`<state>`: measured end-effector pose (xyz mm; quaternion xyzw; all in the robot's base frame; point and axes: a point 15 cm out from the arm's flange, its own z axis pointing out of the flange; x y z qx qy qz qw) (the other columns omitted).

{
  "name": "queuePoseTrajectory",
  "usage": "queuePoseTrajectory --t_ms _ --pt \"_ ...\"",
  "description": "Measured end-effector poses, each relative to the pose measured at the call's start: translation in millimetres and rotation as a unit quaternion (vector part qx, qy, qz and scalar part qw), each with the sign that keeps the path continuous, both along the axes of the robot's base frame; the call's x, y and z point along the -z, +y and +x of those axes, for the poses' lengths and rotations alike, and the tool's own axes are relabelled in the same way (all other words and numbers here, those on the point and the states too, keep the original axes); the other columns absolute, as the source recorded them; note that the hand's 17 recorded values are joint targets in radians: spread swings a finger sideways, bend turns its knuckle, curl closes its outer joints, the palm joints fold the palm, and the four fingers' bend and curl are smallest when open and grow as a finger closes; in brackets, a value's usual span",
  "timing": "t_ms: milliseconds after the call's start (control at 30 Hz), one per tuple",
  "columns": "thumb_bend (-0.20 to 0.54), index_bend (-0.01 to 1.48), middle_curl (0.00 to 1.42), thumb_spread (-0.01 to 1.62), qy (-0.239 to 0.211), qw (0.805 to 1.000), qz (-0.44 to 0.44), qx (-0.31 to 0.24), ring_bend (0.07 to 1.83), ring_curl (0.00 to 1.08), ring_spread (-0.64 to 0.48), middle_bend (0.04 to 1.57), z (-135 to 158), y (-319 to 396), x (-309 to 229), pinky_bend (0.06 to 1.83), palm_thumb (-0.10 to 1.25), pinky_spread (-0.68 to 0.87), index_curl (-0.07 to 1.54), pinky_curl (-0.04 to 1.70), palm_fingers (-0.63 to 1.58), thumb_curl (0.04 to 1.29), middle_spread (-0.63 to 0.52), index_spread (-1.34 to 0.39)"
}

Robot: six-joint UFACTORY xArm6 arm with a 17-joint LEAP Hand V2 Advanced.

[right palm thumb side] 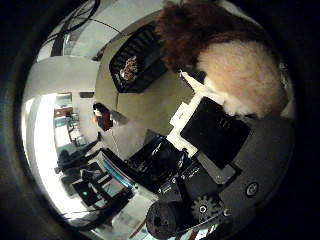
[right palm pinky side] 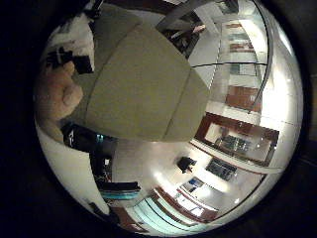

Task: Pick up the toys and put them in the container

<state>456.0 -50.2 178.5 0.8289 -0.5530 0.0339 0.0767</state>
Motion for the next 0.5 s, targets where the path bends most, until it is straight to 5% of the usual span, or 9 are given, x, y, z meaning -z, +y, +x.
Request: queuePoseTrajectory --t_ms 500 --pt "-0.015 1.16 0.72 0.98 -0.012 0.999 -0.005 -0.029 1.32 0.79 -0.23 1.35 -4.6 37.5 -52.7 1.33 1.04 -0.22 0.77 0.88 1.11 0.69 -0.13 -0.21"
